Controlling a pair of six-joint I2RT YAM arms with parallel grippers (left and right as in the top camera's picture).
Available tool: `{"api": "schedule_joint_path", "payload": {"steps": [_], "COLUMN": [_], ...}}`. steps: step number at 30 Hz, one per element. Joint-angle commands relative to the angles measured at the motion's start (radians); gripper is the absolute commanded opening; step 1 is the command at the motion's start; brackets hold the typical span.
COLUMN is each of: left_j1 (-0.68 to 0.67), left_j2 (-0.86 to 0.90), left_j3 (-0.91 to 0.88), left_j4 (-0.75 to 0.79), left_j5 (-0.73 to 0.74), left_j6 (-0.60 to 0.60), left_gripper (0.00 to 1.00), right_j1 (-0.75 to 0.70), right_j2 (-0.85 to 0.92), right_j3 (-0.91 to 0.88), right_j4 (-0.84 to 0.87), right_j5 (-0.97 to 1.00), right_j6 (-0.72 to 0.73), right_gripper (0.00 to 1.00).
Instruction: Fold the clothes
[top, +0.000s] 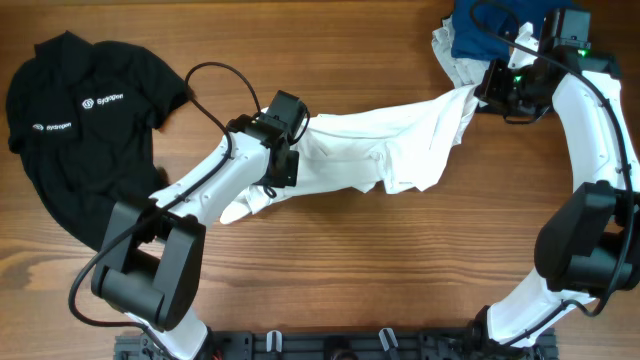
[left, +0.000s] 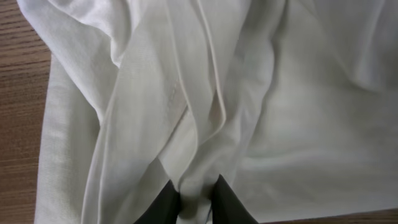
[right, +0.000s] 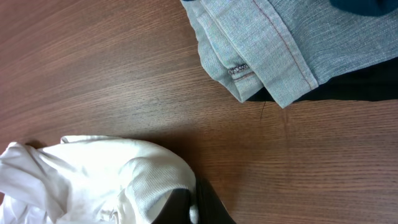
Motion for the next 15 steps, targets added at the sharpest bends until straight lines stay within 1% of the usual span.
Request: {"api": "schedule_joint_path", "payload": {"steps": [1,2,4,6,9,12,15], "left_j1": [0.001,0.001,0.001,0.001,0.002,0.013,0.047], "left_j2": [0.004,0.001,-0.01,-0.031,-0.069,-0.107,-0.159], "left_j3": [0.026,0.042,0.091,0.177,0.335,0.472,0.589], "left_j4": [-0.011,-0.022,-0.061,-0.125,-0.206,-0.229,-0.222], "left_j5": [-0.02,-0.026,-0.064,-0.137,-0.287,-0.431,-0.521], "left_j6": [-0.001,-0.001,-0.001,-0.001,0.0,0.0,0.0], "left_gripper": [0.09,0.04,0.04,0.04,0.04,0.04,0.04], "right_j1": [-0.003,-0.003,-0.003,-0.003,-0.003,-0.003,-0.003], "right_j2": [0.008,0.008,0.008,0.008,0.007,0.005,-0.013], "right_j3": [0.009,0.009,0.009,0.009,0.01,0.011,0.029], "right_j4": [0.005,0.005,0.005,0.005,0.006,0.006,0.001], "right_j5": [0.01,0.01,0.01,0.01,0.009,-0.006,-0.053], "right_j6": [-0.014,-0.014,-0.013,-0.013,-0.012,-0.002,-0.002], "right_gripper": [0.04,0.04,0.04,0.04,0.04,0.04,0.04]}}
